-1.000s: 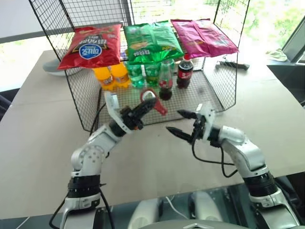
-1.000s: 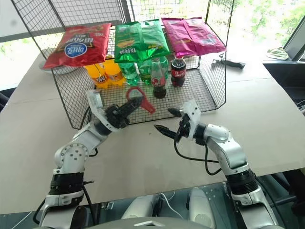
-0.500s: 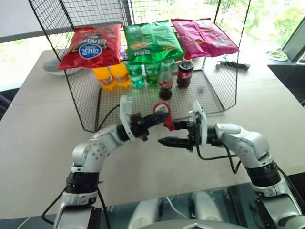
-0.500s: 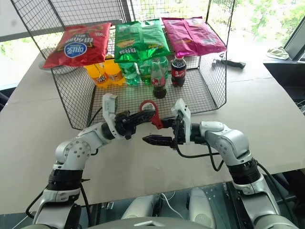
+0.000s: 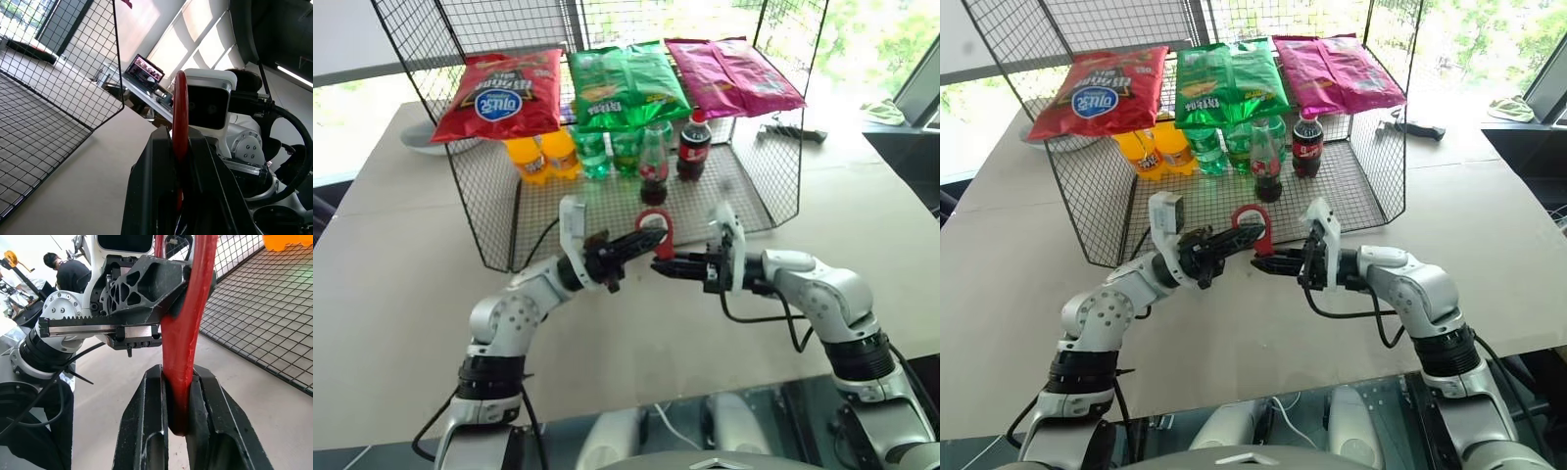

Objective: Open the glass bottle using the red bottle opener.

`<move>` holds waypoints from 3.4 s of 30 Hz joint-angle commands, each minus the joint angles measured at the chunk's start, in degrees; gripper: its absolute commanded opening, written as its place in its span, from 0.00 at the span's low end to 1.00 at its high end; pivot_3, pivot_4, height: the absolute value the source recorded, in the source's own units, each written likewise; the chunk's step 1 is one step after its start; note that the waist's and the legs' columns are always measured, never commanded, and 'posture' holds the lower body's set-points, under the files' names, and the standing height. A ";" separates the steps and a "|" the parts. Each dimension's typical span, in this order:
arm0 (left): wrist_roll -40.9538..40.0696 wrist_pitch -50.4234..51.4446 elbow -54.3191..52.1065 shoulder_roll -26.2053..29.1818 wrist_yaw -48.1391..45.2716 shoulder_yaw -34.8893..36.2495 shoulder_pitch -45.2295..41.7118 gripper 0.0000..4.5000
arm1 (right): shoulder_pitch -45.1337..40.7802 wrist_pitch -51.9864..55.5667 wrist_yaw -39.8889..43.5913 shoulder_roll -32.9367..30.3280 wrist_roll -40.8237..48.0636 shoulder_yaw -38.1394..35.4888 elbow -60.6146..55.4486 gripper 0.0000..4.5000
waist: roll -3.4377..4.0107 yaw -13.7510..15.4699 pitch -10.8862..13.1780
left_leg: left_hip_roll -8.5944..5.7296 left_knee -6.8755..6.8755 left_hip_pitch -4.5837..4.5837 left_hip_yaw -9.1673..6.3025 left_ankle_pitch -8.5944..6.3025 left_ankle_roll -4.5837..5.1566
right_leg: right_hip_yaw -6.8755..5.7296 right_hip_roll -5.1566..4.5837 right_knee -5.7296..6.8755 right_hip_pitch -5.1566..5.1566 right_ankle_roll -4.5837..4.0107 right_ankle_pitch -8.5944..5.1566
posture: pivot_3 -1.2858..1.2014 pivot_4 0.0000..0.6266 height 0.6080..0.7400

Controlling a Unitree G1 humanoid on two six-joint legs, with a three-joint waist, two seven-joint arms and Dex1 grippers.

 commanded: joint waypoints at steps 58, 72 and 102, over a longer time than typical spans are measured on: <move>53.72 -66.87 74.47 -14.17 33.38 -2.37 -41.85 1.00 | 5.38 -29.58 -19.56 8.13 -15.61 -10.99 3.41 0.00 | -0.04 -0.23 -0.02 | -0.15 0.18 -0.25 0.02 0.01 0.01 | -0.05 0.01 0.19 -0.22 0.03 0.02 | 0.52 0.24 1.00; 50.56 -65.34 70.89 -14.09 28.23 -0.95 -39.53 0.63 | 6.25 -30.37 -20.00 7.94 -16.45 -10.93 2.92 0.00 | -0.05 -0.24 -0.02 | -0.17 0.59 -0.46 -0.04 0.00 0.02 | -0.10 0.02 0.36 -0.32 0.04 0.02 | 0.52 0.24 1.00; 36.18 -34.45 -3.39 0.96 4.91 -8.13 4.50 0.63 | 1.76 -33.40 -17.84 3.29 -16.85 -14.72 8.44 0.00 | -0.01 -1.17 -0.03 | -0.14 0.83 -0.50 -0.08 -0.09 0.16 | 0.01 0.01 0.39 -0.30 0.02 0.02 | 0.52 0.24 1.00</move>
